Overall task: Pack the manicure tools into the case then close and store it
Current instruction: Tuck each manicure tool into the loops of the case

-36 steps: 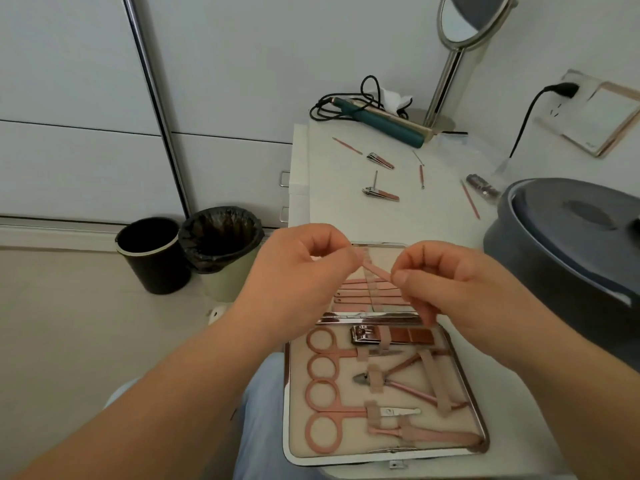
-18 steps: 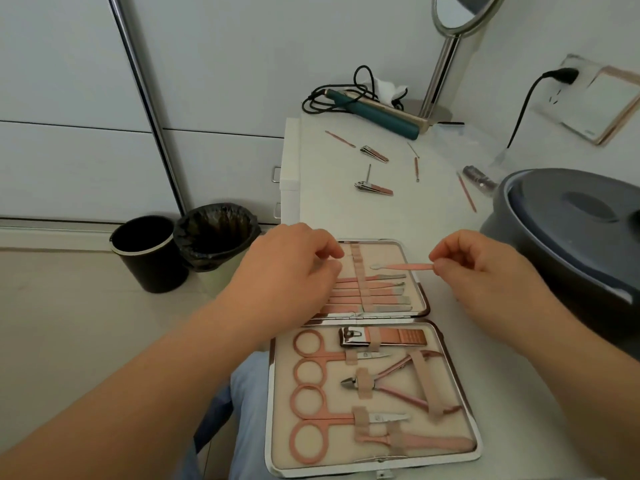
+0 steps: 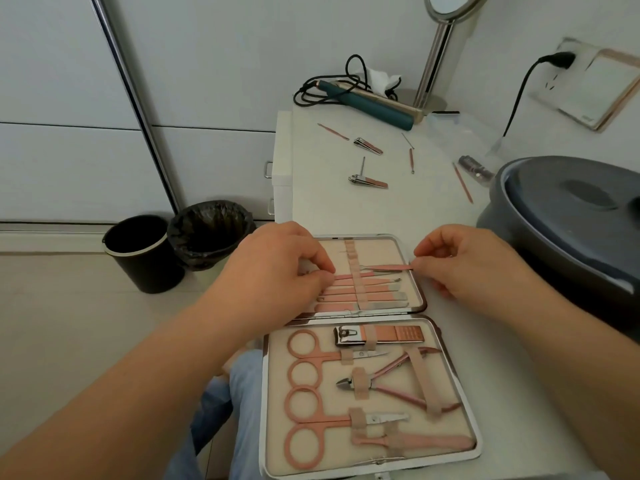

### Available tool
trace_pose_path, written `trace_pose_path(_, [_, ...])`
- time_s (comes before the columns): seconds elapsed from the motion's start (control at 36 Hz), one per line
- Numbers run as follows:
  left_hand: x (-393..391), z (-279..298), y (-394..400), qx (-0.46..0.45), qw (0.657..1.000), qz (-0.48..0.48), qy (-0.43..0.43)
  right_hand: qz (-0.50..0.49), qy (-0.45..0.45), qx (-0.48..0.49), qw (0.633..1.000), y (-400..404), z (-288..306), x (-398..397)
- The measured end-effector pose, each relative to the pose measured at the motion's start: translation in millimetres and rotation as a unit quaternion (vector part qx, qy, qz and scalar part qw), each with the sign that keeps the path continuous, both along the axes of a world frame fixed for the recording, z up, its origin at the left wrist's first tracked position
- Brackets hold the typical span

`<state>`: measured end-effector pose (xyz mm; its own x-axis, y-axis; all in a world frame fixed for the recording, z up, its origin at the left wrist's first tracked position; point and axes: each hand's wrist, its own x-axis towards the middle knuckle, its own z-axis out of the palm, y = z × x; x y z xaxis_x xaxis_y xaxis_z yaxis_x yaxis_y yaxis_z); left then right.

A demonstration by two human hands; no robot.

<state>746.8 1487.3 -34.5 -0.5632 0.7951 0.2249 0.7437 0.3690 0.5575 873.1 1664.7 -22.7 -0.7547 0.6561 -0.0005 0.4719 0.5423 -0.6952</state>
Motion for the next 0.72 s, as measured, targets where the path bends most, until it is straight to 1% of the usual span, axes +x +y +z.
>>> trace_pose_path(0.25, [1, -3, 0, -0.001, 1.000, -0.013, 0.003, 0.028, 0.018, -0.032, 0.999, -3, 0, -6])
trace_pose_path(0.47, [6, -7, 0, 0.007, 0.999, -0.014, 0.034, 0.060, -0.042, 0.106, 0.992, -9, 4, -4])
trace_pose_path(0.53, [7, -8, -1, 0.007, 0.999, -0.016, 0.040, 0.067, -0.067, 0.167, 0.981, -11, 4, -1])
trace_pose_path(0.58, [7, -8, 0, 0.010, 0.999, -0.016, 0.049, 0.069, -0.086, 0.248, 0.962, -15, 1, 2])
trace_pose_path(0.64, [7, -9, 0, 0.013, 0.998, -0.014, 0.060, 0.074, -0.088, 0.300, 0.947, -20, -2, 2])
trace_pose_path(0.67, [8, -10, 0, 0.014, 0.998, -0.013, 0.062, 0.078, -0.084, 0.304, 0.946, -21, -2, 2])
trace_pose_path(0.72, [9, -9, -1, 0.014, 0.998, -0.011, 0.060, 0.086, -0.079, 0.282, 0.952, -21, -1, -1])
